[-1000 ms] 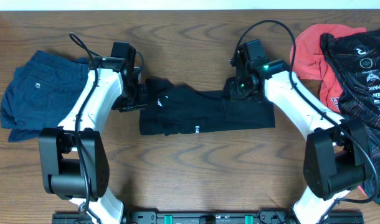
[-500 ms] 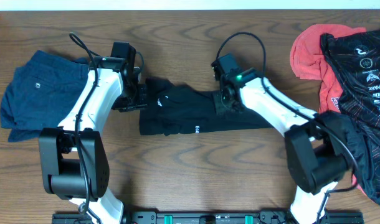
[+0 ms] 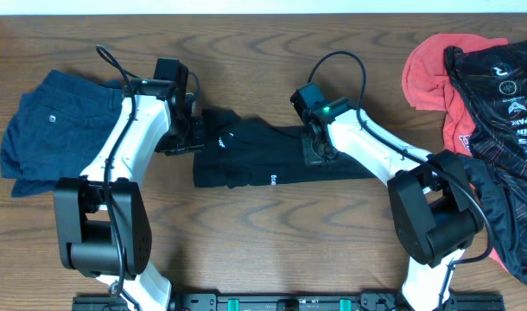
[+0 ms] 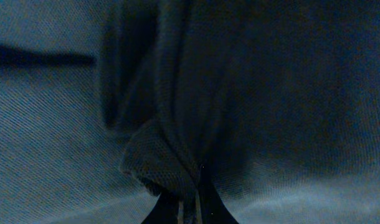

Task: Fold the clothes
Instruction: 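Fold the right end leftward over the strip with the right gripper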

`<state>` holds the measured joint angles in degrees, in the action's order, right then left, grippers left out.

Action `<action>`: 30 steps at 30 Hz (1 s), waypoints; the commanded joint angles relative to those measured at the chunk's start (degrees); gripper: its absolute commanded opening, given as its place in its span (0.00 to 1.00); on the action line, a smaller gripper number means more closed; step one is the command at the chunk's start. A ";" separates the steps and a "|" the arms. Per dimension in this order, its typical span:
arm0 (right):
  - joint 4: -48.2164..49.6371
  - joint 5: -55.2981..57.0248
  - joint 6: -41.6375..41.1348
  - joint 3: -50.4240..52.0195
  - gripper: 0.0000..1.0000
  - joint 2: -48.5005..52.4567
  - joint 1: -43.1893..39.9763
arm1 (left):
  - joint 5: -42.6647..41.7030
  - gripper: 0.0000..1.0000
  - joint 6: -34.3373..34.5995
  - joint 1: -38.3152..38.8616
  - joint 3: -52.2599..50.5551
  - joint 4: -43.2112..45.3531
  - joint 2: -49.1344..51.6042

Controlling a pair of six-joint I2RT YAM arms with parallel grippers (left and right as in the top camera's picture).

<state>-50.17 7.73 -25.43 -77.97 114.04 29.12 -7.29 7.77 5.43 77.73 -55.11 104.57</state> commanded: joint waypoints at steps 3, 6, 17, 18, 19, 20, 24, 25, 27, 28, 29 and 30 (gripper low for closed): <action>-2.93 -2.23 3.72 0.07 0.01 -0.94 0.20 | 0.24 0.34 0.72 -0.33 -0.37 -0.11 -0.52; -3.98 -3.87 4.87 0.07 0.01 -1.01 0.20 | 0.22 0.34 0.72 -0.33 -0.37 -0.11 -0.52; -1.95 -13.99 20.09 -0.02 0.01 -1.33 0.31 | 0.24 0.34 0.72 -0.33 -0.37 -0.09 -0.52; -2.14 -14.01 20.61 -0.02 0.01 -1.46 0.31 | 0.24 0.34 0.72 -0.33 -0.37 -0.09 -0.52; -2.21 -13.88 20.61 -0.02 0.01 -1.53 0.28 | 0.24 0.34 0.72 -0.33 -0.37 -0.09 -0.52; -2.25 -13.75 20.61 -0.02 0.01 -1.57 0.13 | 0.24 0.34 0.72 -0.33 -0.37 -0.07 -0.52; -2.14 -8.04 16.79 -0.02 0.01 -2.40 -0.70 | 0.24 0.34 0.72 -0.33 -0.37 -0.09 -0.52; -2.10 -6.80 15.85 -0.02 0.01 -2.95 -0.90 | 0.24 0.34 0.72 -0.33 -0.37 -0.09 -0.52; -1.88 -6.71 16.28 -0.04 0.01 -4.04 -1.01 | 0.24 0.34 0.72 -0.33 -0.37 -0.07 -0.52; -1.92 -6.91 17.46 -0.04 0.01 -4.66 -0.98 | 0.24 0.34 0.72 -0.33 -0.37 -0.07 -0.52; -2.08 -7.93 19.32 -0.04 0.01 -5.38 -0.96 | 0.24 0.34 0.72 -0.33 -0.37 -0.04 -0.52; -2.19 -9.44 21.62 -0.04 0.01 -5.99 -0.94 | 0.24 0.34 0.72 -0.33 -0.37 0.00 -0.52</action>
<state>-52.31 -0.99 -7.55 -77.93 111.68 28.58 -7.29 7.77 5.43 77.73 -55.09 104.57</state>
